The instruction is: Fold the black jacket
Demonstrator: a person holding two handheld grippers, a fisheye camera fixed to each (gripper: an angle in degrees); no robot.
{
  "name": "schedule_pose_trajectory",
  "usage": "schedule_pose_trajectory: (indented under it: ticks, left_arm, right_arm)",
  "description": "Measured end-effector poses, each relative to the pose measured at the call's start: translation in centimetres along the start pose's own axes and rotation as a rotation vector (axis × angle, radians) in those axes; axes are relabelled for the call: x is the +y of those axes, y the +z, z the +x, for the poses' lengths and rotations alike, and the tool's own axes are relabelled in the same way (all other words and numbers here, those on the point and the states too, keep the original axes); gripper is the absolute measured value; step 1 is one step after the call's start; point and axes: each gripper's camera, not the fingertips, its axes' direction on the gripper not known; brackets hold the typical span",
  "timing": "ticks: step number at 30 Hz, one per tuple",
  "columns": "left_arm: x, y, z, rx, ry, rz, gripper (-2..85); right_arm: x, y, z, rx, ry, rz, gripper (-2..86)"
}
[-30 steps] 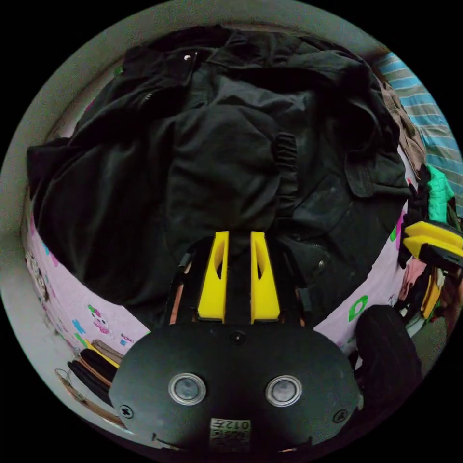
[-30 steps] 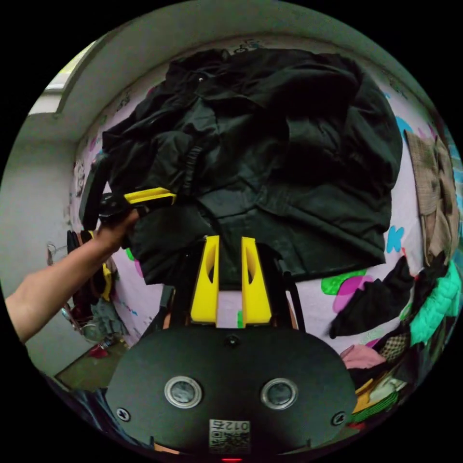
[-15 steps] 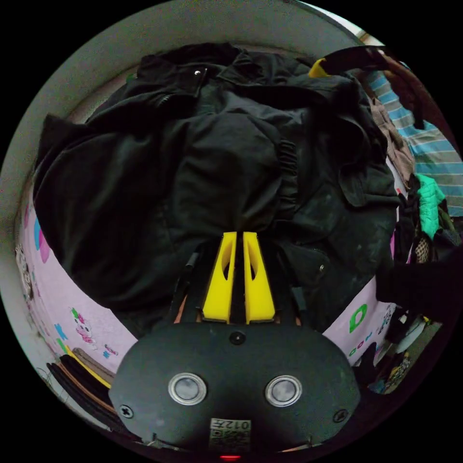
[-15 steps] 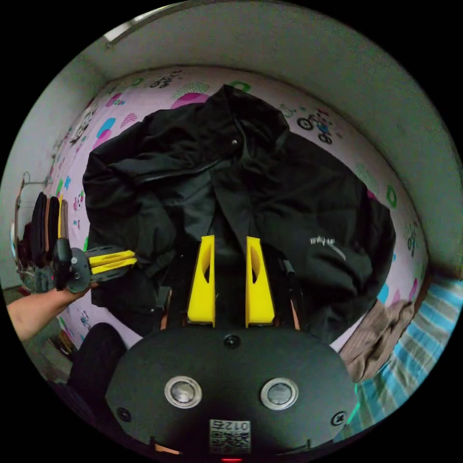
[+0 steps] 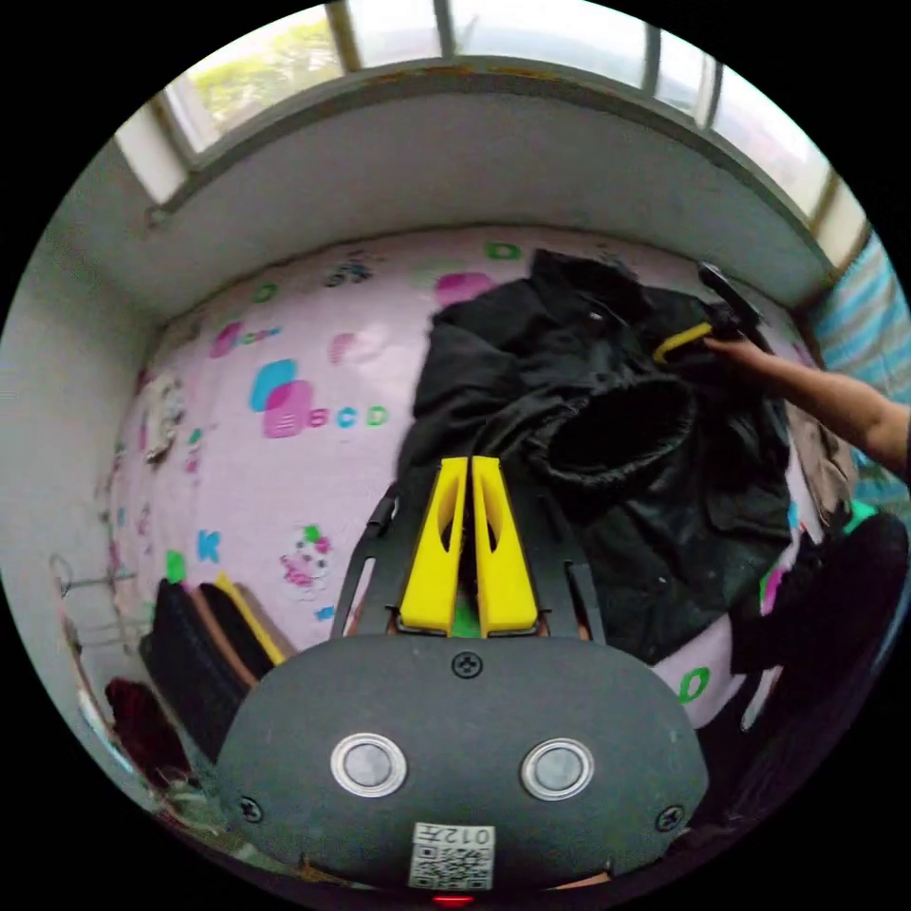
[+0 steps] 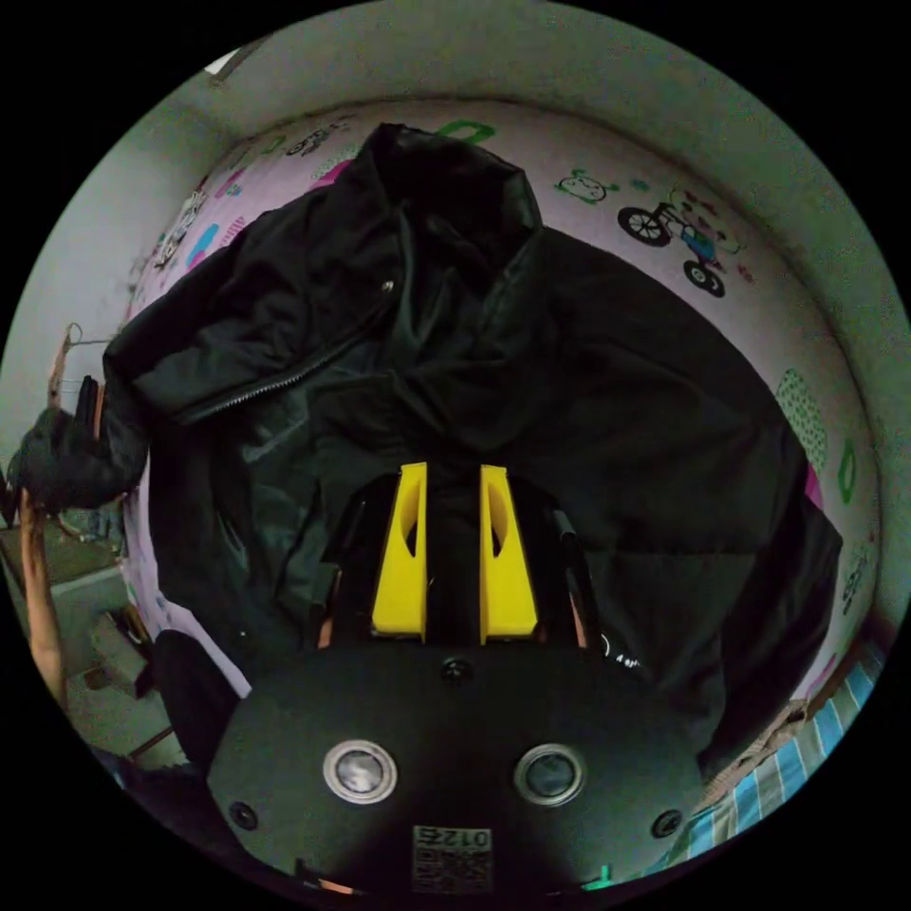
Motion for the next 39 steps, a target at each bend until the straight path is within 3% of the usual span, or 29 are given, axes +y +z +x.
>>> schedule_pose_trajectory:
  ticks: [2, 5, 8, 11, 13, 14, 16, 22, 25, 30, 34, 35, 39]
  left_arm:
    - [-1.7, -1.0, -3.1, -0.132, -0.071, -0.006, 0.4]
    - [-3.6, -2.4, -10.6, -0.244, -0.377, -0.019, 0.7]
    - [-4.4, -4.3, -14.2, -0.499, -0.581, -0.045, 1.3]
    - [-6.9, -6.2, -11.5, -0.427, -0.514, 0.108, 2.2]
    - [-9.4, -5.2, -7.5, -0.3, -0.384, 0.15, 3.0]
    - [-11.0, -3.4, -4.6, -0.152, -0.314, 0.151, 3.6]
    - [-14.3, 2.2, 2.6, 0.094, -0.177, 0.091, 5.0]
    - [-20.6, 16.5, 18.3, 0.418, -0.032, -0.104, 7.5]
    - [-22.5, 20.0, 21.2, 0.485, -0.063, -0.172, 8.5]
    - [-25.5, 24.7, 23.2, 0.485, -0.16, -0.238, 8.4]
    - [-27.6, 25.9, 23.9, 0.487, -0.14, -0.226, 3.4]
    - [-27.9, 25.7, 24.0, 0.494, -0.132, -0.225, 3.1]
    - [-31.4, 20.5, 23.4, 0.513, -0.004, -0.071, 1.6]
  right_arm:
    - [0.4, -0.8, 0.9, -0.07, -0.002, 0.006, 8.7]
    - [3.2, -3.5, 2.2, -0.129, -0.007, 0.093, 8.6]
    - [8.9, -7.2, 4.5, -0.143, -0.01, 0.189, 8.7]
    - [16.1, -10.2, 7.8, -0.049, 0.029, 0.241, 10.1]
    - [20.4, -11.0, 10.1, -0.012, 0.082, 0.247, 11.6]
    - [23.0, -10.9, 11.2, -0.015, 0.115, 0.23, 12.2]
    - [26.6, -10.6, 11.9, -0.068, 0.144, 0.255, 12.7]
    - [32.8, -8.1, 7.7, -0.022, 0.069, 0.259, 15.4]
    - [34.3, -5.8, 5.2, -0.03, 0.003, 0.235, 16.6]
    - [33.8, -0.5, 1.3, 0.121, -0.102, 0.137, 17.8]
    - [32.8, 1.2, 0.6, 0.188, -0.063, 0.127, 10.7]
    - [33.1, 0.6, 1.1, 0.175, -0.023, 0.149, 5.4]
    - [34.5, -4.0, 4.7, 0.041, 0.053, 0.199, 2.1]
